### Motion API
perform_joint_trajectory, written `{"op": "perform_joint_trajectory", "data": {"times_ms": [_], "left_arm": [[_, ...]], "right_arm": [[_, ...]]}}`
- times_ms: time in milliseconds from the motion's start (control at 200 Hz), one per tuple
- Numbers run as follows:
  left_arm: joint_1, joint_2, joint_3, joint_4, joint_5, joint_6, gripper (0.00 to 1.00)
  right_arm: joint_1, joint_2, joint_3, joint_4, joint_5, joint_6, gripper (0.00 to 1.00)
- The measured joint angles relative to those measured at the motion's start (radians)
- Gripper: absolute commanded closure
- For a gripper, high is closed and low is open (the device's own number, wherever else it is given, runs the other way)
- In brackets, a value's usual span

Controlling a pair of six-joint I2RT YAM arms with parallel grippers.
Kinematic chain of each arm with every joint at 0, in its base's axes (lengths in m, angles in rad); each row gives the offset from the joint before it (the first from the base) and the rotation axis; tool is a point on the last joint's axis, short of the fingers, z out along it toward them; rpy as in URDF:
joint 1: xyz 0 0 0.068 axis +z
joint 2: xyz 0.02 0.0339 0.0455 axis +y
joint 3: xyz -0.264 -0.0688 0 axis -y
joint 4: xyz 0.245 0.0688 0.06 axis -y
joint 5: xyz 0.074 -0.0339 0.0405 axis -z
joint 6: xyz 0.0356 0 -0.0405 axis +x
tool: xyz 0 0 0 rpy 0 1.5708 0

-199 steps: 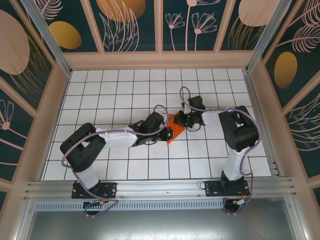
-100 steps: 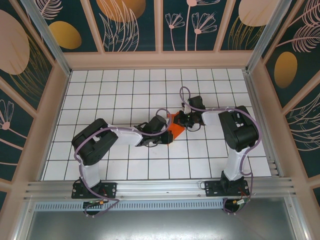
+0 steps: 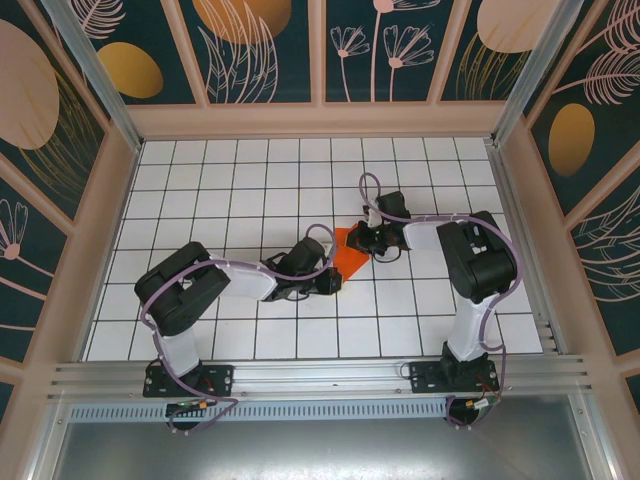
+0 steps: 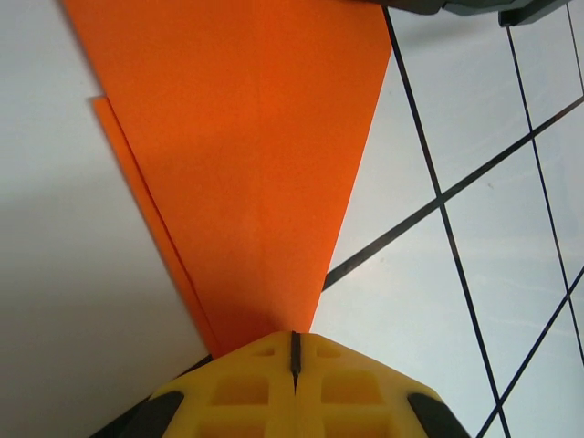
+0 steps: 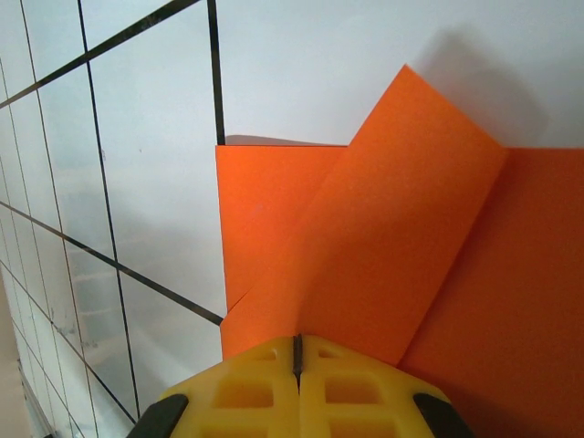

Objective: Fold a paper plane with a square sheet of paper (pick it up from the middle)
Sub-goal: Fourth fold the wing at the center of the table.

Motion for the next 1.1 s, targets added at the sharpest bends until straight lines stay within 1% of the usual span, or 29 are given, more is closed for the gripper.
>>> {"op": "perform_joint_trajectory", "data": {"times_ms": [260, 490, 615, 691, 816, 1001, 1101], "left_arm": [[-0.012, -0.045, -0.032, -0.042, -0.003, 0.01, 1.0], [-0.029, -0.11, -0.036, -0.159, -0.002, 0.026, 1.0], [-0.033, -0.184, -0.035, -0.18, -0.053, 0.026, 1.0], [-0.03, -0.203, -0.026, -0.178, -0.079, 0.026, 1.0], [-0.024, -0.183, -0.004, -0.148, -0.1, 0.011, 1.0], [-0.024, -0.056, 0.069, -0.087, -0.101, -0.018, 1.0], [-0.024, -0.024, 0.072, -0.083, -0.108, -0.03, 1.0]], "right_arm": [[0.0, 0.002, 0.002, -0.002, -0.001, 0.0, 1.0], [0.0, 0.002, 0.002, -0.002, -0.002, 0.0, 1.0], [0.0, 0.002, 0.002, -0.002, -0.002, 0.0, 1.0], [0.0, 0.002, 0.002, -0.002, -0.002, 0.0, 1.0], [0.0, 0.002, 0.002, -0.002, -0.002, 0.0, 1.0], [-0.001, 0.003, 0.002, -0.002, -0.005, 0.0, 1.0], [-0.001, 0.003, 0.002, -0.002, -0.005, 0.0, 1.0]]}}
